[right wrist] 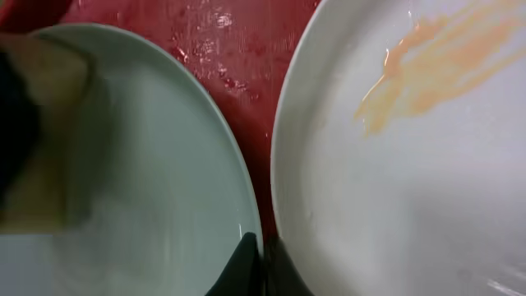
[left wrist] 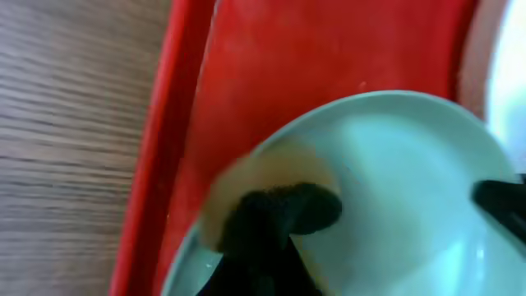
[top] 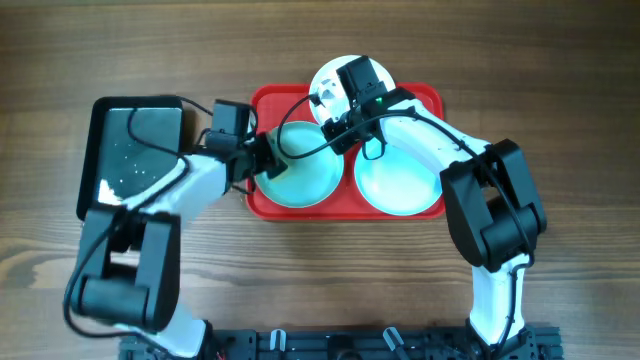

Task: Clean dirty plates on tray and stack at the side
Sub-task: 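Scrub the left blue plate with the sponge in the left gripper, then lift the blue plate with the right gripper and place it right of tray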

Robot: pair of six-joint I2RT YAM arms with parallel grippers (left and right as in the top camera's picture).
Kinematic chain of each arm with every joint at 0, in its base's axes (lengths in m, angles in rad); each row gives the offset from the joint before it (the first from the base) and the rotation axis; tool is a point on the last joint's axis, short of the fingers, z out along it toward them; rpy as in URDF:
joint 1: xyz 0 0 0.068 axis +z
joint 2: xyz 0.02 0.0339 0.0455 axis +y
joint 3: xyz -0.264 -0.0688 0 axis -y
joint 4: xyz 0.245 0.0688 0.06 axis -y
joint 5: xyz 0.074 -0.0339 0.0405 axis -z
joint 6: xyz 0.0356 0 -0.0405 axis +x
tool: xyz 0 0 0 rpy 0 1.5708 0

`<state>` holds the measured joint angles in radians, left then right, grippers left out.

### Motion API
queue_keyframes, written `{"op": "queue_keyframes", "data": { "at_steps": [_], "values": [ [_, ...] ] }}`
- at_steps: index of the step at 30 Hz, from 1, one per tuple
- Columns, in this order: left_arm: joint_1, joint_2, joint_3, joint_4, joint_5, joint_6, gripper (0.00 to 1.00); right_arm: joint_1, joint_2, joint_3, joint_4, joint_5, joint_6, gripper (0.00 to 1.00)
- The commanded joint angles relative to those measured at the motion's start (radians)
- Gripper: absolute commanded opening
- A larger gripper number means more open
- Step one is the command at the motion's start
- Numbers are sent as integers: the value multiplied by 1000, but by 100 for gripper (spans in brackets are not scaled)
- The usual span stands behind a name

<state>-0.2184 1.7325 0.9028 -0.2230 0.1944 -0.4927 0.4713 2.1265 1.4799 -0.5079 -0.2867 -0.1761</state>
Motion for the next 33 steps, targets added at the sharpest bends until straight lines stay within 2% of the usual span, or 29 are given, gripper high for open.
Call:
{"op": "queue_keyframes", "data": {
  "at_steps": [1, 6, 10, 12, 14, 15, 16, 17, 19, 22, 25, 28, 31, 33],
  "values": [
    [-7, 68, 2, 10, 23, 19, 4, 1, 26, 0, -9, 28, -7, 4],
    [-6, 24, 3, -90, -381, 18, 4, 1, 26, 0, -9, 28, -7, 4],
    [-6, -195, 3, -156, -673, 18, 4, 1, 26, 0, -19, 60, -7, 4],
    [-6, -261, 3, -160, -742, 18, 4, 1, 26, 0, -20, 66, -7, 4],
    [-6, -309, 2, -159, -731, 3, 4, 1, 26, 0, -21, 66, -6, 4],
    [-6, -346, 3, -158, -667, -43, 4, 1, 26, 0, -20, 66, -7, 4],
    [-6, -366, 2, -147, -552, -43, 4, 1, 26, 0, -20, 66, -7, 4],
    [-6, -371, 2, -139, -350, -43, 4, 1, 26, 0, -19, 66, -7, 4],
    [-19, -296, -3, -140, -103, -43, 4, 1, 26, 0, -13, 66, -7, 4],
    [-45, -151, -3, -124, -94, -74, 4, 1, 26, 0, -5, 66, -8, 4],
    [-45, -51, -3, -126, -141, -72, 4, 1, 26, 0, -8, 66, -8, 4],
    [-45, -80, -1, -137, -364, -73, 4, 1, 26, 0, -6, 80, -7, 4],
    [-45, -262, 1, -153, -659, -73, 4, 2, 26, 0, -10, 80, -8, 4],
    [-43, -418, 1, -155, -754, -74, 4, 3, 12, 0, -23, 65, -8, 4]
  ]
}}
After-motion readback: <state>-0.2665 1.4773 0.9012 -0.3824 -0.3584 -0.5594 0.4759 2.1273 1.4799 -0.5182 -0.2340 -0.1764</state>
